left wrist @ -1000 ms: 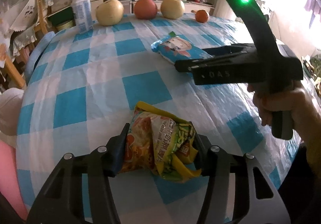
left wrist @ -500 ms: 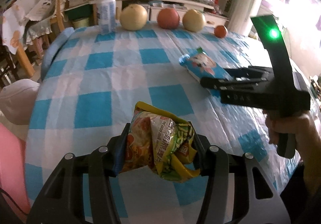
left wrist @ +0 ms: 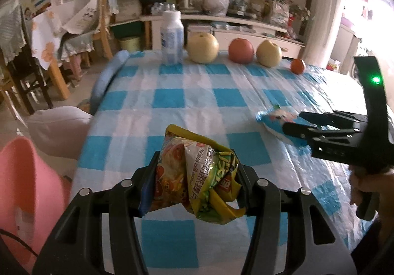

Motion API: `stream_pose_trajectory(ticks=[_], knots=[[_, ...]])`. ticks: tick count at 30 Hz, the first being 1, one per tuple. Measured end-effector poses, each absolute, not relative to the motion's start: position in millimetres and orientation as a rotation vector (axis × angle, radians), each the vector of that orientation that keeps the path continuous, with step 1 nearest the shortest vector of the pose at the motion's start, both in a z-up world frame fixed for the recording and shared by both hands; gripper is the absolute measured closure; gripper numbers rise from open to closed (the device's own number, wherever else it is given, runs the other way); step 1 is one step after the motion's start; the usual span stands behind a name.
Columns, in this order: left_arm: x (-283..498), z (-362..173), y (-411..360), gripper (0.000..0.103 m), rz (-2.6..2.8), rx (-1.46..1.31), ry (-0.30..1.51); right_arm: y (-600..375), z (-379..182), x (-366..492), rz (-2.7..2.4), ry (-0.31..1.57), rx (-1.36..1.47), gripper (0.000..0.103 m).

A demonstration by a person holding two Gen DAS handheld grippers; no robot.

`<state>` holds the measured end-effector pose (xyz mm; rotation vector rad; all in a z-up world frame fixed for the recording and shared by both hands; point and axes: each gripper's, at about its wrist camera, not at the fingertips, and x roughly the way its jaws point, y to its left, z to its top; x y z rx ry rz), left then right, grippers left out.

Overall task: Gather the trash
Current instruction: 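Carry both bags over the pink bucket and open both tools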

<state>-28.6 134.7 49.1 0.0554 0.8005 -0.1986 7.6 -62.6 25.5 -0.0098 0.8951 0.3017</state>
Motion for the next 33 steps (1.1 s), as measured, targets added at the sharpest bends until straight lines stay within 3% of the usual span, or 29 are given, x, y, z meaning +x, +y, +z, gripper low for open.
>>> stream_pose_trajectory(ticks=[6,8,17,18,20,22,28,30,32,33], knots=[[-32,56,146,0.049,-0.163,0.054,0.775,-44,29,-3,0.318,0.883,-0.056,0.049],[-33,58,151,0.049,-0.152,0.046,0.765,-38,29,-5,0.324,0.878,-0.071,0.054],[-37,63,169,0.049,-0.100,0.053,0.748,-17,21,-16,0.342,0.895,-0.134,0.055],[-37,63,170,0.049,-0.096,0.051,0.748,-15,19,-16,0.340,0.895,-0.146,0.053],[-37,63,173,0.048,-0.091,0.044,0.749,-14,16,-15,0.330,0.891,-0.157,0.038],[-37,63,174,0.048,-0.088,0.045,0.750,-14,11,-11,0.330,0.904,-0.143,0.029],[-36,61,174,0.048,-0.078,0.055,0.752,-10,-3,0,0.312,0.931,-0.160,0.025],[-37,62,174,0.048,-0.074,0.056,0.750,-10,-3,2,0.309,0.923,-0.154,0.030],[-37,63,176,0.048,-0.069,0.056,0.746,-11,-2,3,0.311,0.918,-0.135,0.051],[-37,63,177,0.048,-0.066,0.055,0.744,-11,-2,4,0.309,0.920,-0.127,0.053]])
